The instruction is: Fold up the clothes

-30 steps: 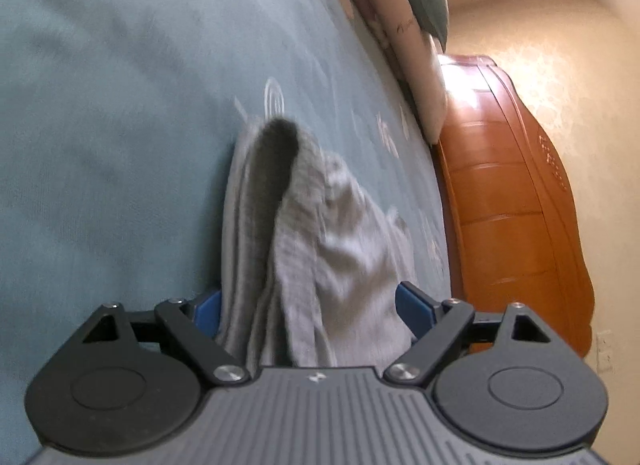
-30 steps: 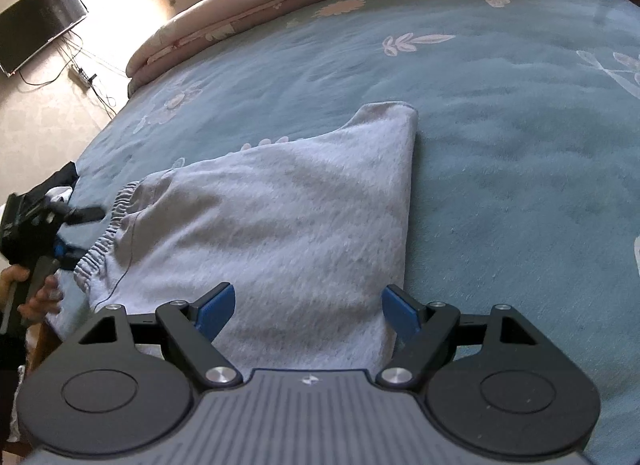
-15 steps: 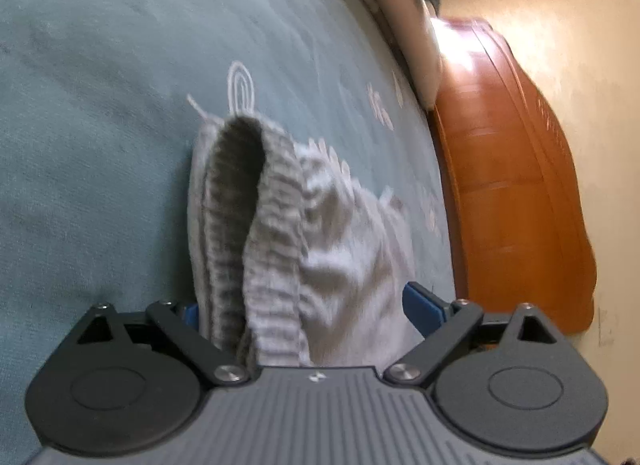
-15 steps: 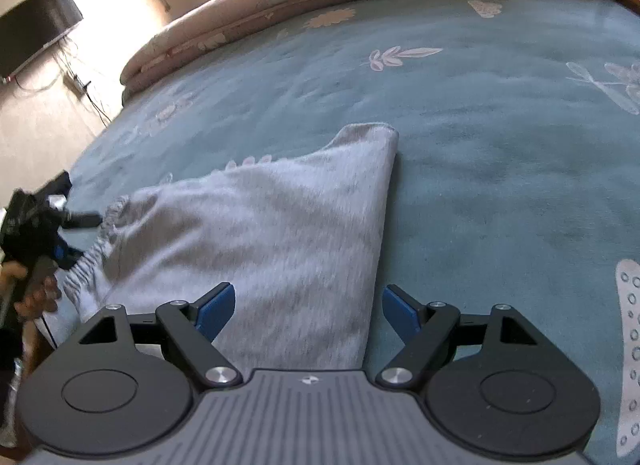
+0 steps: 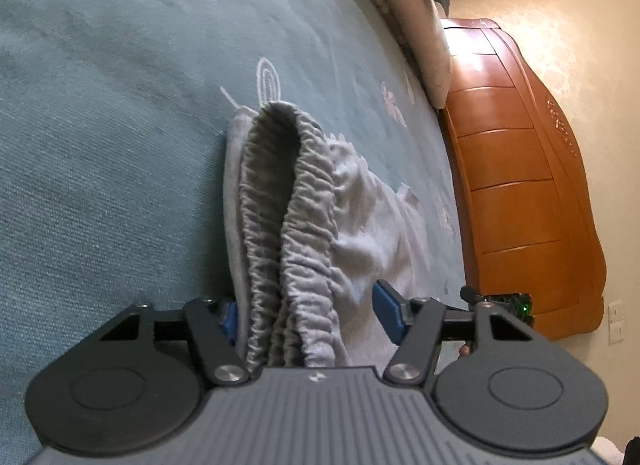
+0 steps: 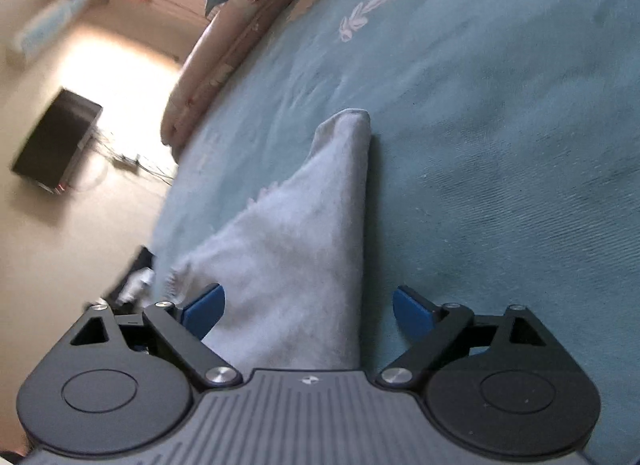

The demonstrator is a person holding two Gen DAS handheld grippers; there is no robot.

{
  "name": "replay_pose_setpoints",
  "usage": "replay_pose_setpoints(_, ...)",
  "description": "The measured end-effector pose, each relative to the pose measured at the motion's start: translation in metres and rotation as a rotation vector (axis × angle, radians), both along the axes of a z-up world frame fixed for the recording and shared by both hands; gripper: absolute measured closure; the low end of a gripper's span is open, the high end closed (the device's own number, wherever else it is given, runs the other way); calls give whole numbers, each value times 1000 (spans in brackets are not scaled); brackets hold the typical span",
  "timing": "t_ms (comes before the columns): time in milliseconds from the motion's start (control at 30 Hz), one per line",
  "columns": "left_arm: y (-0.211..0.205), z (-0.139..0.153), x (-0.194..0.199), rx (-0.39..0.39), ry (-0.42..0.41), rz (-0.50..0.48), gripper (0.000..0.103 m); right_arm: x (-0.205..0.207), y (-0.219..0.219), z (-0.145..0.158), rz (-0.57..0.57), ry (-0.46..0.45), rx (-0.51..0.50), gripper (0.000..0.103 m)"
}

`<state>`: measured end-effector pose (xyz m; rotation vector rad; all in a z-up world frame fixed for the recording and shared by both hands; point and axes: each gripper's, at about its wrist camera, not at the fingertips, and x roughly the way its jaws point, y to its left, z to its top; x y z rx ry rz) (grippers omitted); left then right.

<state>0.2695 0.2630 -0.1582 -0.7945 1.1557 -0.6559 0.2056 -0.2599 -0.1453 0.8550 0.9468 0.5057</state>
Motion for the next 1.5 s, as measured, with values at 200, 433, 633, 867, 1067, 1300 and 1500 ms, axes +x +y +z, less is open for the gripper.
replay_pose_setpoints(200,-7,4,4,24,3,5,43,45,30,-1,125,-12,-4,8)
replay_pose_setpoints(433,-2,4,-6,34,0,23,52,26,33,2,180,52,29,8)
replay_pose_setpoints(633,-6,2,6,20,-1,24,54,18,34,2,206,43,52,7)
replay_pose_setpoints(867,-4,1,2,19,-17,27,53,34,44,1,180,31,15,22)
replay_pose_setpoints(1067,-9,5,2,55,-34,21,56,27,21,-27,63,119,55,91)
replay_pose_setpoints(1300,-28,24,-6,196,-91,29,62,17,54,3,59,18,-195,89)
replay_pose_setpoints(1500,-49,45,-11,318,-132,37,65,-1,74,22,64,-96,-371,88)
